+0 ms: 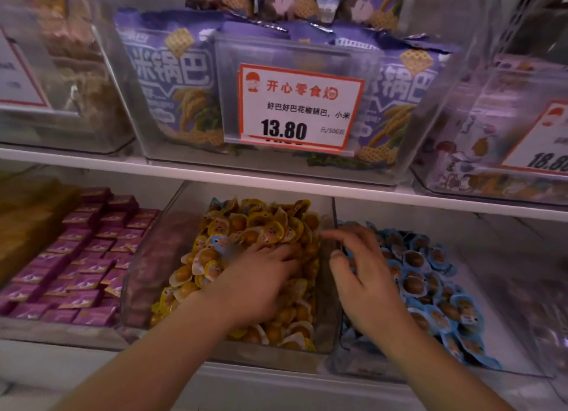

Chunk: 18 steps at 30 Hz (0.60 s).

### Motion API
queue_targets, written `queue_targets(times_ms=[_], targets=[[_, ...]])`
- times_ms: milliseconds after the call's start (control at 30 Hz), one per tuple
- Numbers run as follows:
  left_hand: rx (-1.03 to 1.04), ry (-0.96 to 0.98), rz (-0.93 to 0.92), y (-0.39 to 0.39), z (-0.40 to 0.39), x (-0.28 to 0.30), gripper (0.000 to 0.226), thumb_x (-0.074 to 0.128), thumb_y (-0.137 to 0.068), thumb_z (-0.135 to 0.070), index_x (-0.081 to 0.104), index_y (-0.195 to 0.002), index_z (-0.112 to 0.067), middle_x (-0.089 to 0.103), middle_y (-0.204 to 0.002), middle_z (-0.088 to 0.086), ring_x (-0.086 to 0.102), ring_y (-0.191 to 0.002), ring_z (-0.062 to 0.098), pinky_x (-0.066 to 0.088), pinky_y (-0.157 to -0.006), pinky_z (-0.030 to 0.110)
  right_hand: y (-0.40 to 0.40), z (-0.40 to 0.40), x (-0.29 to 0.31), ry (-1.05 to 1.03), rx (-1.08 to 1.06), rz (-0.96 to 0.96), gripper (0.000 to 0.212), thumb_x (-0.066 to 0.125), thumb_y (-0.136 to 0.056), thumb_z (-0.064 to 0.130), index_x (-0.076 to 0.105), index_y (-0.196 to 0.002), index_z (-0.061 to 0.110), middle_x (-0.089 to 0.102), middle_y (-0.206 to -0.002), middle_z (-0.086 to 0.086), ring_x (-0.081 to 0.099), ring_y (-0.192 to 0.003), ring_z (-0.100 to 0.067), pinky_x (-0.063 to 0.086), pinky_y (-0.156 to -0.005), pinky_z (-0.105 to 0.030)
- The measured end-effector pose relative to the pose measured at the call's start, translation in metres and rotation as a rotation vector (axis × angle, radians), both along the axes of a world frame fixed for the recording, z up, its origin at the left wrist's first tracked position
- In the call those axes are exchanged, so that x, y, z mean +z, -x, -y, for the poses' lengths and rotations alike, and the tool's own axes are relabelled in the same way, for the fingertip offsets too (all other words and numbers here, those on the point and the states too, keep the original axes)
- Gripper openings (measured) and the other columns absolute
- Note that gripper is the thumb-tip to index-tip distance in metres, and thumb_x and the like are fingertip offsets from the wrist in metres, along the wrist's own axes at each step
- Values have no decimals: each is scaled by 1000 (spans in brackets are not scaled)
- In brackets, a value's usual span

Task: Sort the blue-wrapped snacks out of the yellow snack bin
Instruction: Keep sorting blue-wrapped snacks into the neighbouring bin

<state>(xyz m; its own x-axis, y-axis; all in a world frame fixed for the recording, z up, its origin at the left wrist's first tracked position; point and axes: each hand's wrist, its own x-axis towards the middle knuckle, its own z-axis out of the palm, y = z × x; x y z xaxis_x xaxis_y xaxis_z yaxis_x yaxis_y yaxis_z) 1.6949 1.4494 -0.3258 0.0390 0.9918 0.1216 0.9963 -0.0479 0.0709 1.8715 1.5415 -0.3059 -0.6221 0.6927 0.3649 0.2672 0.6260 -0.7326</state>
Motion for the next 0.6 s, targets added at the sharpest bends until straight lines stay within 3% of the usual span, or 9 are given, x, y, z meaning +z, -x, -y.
queue_targets(times_ms=[100, 200, 267, 333, 400, 467, 533, 600], targets=[[-8, 97, 200, 9, 17, 9, 28, 61, -79, -44, 67, -104, -32, 56, -107, -15, 57, -103, 13, 43, -90, 25, 2, -3, 2, 7, -7, 31, 41, 40, -90, 39, 62, -124, 29, 43, -120, 13, 46, -110, 4, 37, -94, -9], [54, 173, 335, 22, 31, 18, 27, 53, -69, -48, 71, -76, -30, 68, -80, -14, 63, -81, 2, 53, -75, 29, 3, -4, 3, 0, -15, 57, 43, 40, -88, 41, 61, -124, 30, 40, -119, 14, 46, -109, 1, 36, -93, -10], [108, 160, 355, 26, 32, 20, 30, 47, -72, -54, 64, -62, -31, 66, -65, -10, 60, -64, 3, 51, -63, 29, 4, -4, 4, -3, -18, 61, 45, 38, -87, 43, 60, -124, 31, 39, -120, 14, 47, -108, -1, 37, -92, -11], [168, 92, 272, 22, 28, 19, 38, 44, -83, -62, 61, -66, -32, 60, -57, -8, 57, -58, 5, 47, -55, 29, 4, -3, 3, -2, -21, 52, 45, 38, -88, 43, 61, -124, 30, 40, -120, 13, 47, -107, -2, 38, -92, -14], [212, 14, 168, 14, 16, 14, 33, 46, -90, -61, 63, -83, -34, 60, -66, -13, 58, -66, 4, 46, -56, 28, 5, -2, 3, -5, -26, 34, 43, 39, -88, 40, 61, -123, 29, 40, -119, 12, 47, -106, -1, 36, -91, -11], [228, -29, 136, 3, 2, 11, 27, 52, -90, -56, 62, -102, -35, 63, -90, -13, 62, -86, 11, 48, -66, 29, 4, -1, 3, -6, -24, 21, 44, 39, -88, 41, 62, -123, 27, 42, -119, 11, 48, -106, -2, 37, -92, -11], [252, 28, 88, -7, -10, 5, 41, 54, -87, -58, 58, -119, -33, 60, -115, -6, 59, -108, 19, 50, -82, 34, 4, 0, 3, -4, -16, 6, 49, 36, -87, 45, 63, -123, 27, 43, -119, 9, 51, -102, -5, 41, -91, -17], [302, 134, -22, -16, -18, -3, 55, 50, -88, -62, 50, -133, -31, 48, -134, 0, 46, -125, 25, 41, -98, 41, 3, 1, 3, -10, -12, -1, 51, 34, -87, 46, 63, -123, 26, 44, -119, 8, 52, -102, -6, 42, -91, -20]])
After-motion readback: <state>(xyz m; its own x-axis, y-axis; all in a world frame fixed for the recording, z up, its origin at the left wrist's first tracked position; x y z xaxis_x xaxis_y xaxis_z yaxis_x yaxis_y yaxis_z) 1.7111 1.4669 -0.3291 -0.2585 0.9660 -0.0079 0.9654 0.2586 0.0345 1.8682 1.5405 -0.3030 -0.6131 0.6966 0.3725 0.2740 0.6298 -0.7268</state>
